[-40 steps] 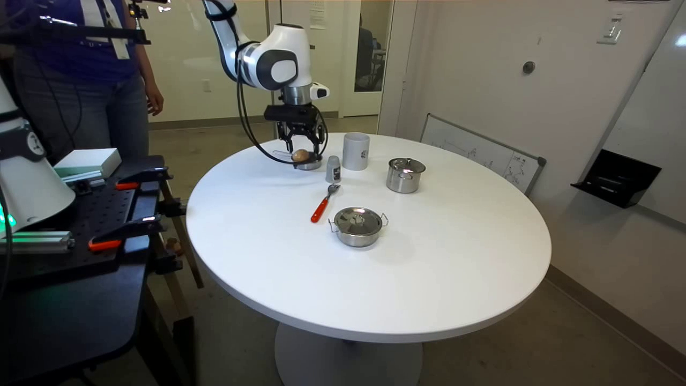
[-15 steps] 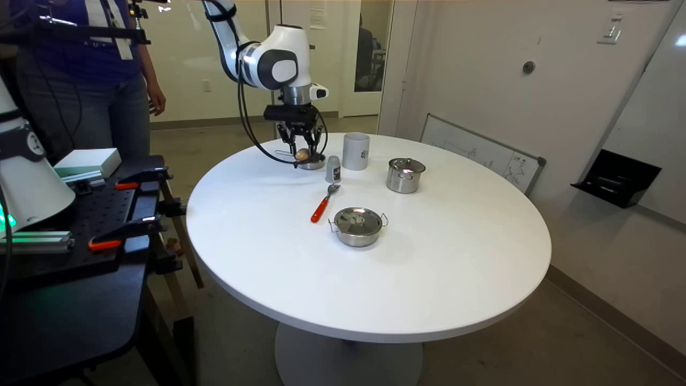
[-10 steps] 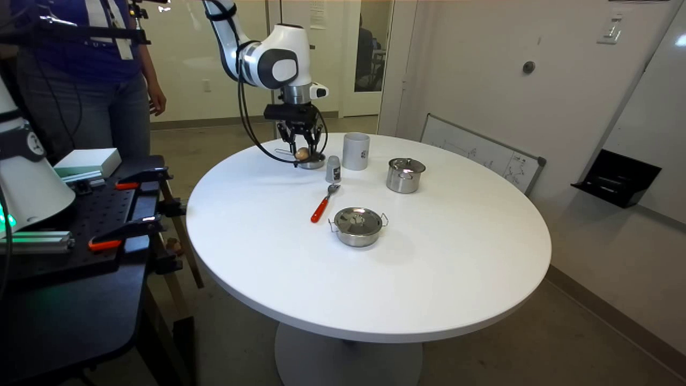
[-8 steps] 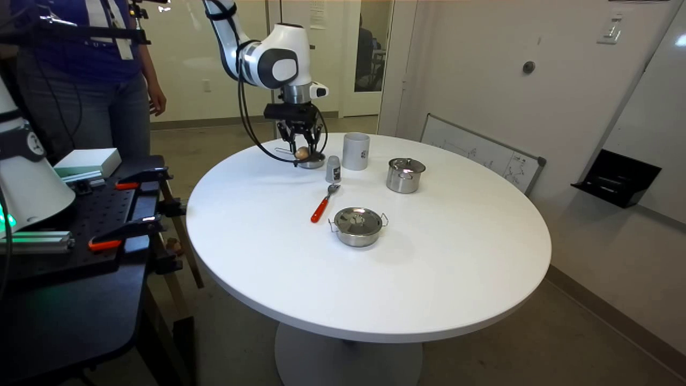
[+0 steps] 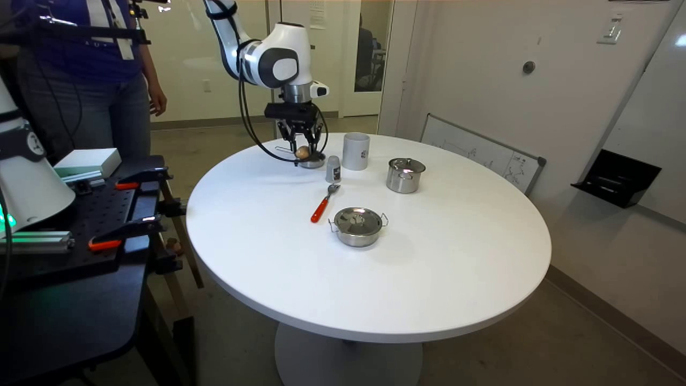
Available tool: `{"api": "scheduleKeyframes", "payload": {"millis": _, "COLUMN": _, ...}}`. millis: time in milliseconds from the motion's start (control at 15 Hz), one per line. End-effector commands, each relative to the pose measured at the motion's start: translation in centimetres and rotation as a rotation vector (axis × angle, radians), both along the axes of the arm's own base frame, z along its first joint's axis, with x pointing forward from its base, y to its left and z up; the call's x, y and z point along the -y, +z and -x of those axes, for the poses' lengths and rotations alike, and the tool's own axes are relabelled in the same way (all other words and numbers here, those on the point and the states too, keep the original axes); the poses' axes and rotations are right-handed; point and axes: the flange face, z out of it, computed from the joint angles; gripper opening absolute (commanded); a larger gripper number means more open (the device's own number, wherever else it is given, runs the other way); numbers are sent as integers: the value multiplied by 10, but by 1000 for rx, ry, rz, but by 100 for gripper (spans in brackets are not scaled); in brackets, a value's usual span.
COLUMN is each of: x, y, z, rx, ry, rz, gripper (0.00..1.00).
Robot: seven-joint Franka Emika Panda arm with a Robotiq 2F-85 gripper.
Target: Take the egg out of the pan and place it on the table
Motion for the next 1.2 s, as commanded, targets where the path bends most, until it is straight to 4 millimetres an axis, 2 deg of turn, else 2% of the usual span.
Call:
{"api": "scheduleKeyframes", "payload": {"millis": 0, "x": -2, "y": -2, "z": -3, "rx": -28, "ry": -1, "rz": 3, "gripper": 44}}
{"api": "scheduleKeyframes", "payload": {"millis": 67, "x": -3, "y": -2, "z": -2, "rx": -33, "ry": 0, "rz": 3, "gripper": 44}}
{"api": "scheduleKeyframes", "payload": {"millis": 133, "x": -3, "y": -2, "z": -2, "rx": -38, "ry": 1, "rz": 4, "gripper": 50}}
{"api": "scheduleKeyframes", "payload": {"millis": 200, "x": -3, "y": -2, "z": -2, "rx": -42, "ry": 2, "rz": 4, "gripper": 48}}
{"api": "scheduleKeyframes", "payload": {"millis": 267, "x": -4, "y": -2, "z": -3, "rx": -45, "ry": 3, "rz": 5, "gripper": 28}}
{"api": "scheduleKeyframes", "payload": {"millis": 400, "x": -4, "y": -1, "z": -3, "rx": -52, "ry": 4, "rz": 5, "gripper": 28}}
{"api": "scheduleKeyframes", "payload": {"millis": 467, "x": -5, "y": -1, "z": -3, "rx": -55, "ry": 4, "rz": 5, "gripper": 47}}
{"api": "scheduleKeyframes", "payload": {"millis": 533, "x": -5, "y": -1, "z": -3, "rx": -59, "ry": 5, "rz": 5, "gripper": 58}}
{"api": "scheduleKeyframes", "payload": {"millis": 800, "x": -5, "y": -3, "z": -2, "rx": -80, "ry": 8, "rz": 8, "gripper": 90}}
{"api": "scheduleKeyframes", "payload": {"millis": 1000, "x": -6, "y": -3, "z": -1, "rx": -87, "ry": 9, "rz": 10, "gripper": 98}}
{"api": "scheduleKeyframes", "payload": {"millis": 1067, "x": -6, "y": -3, "z": -1, "rx": -87, "ry": 9, "rz": 11, "gripper": 94}}
{"api": "scheduleKeyframes", "payload": {"millis": 1133, "x": -6, "y": -3, "z": -1, "rx": -87, "ry": 8, "rz": 11, "gripper": 75}}
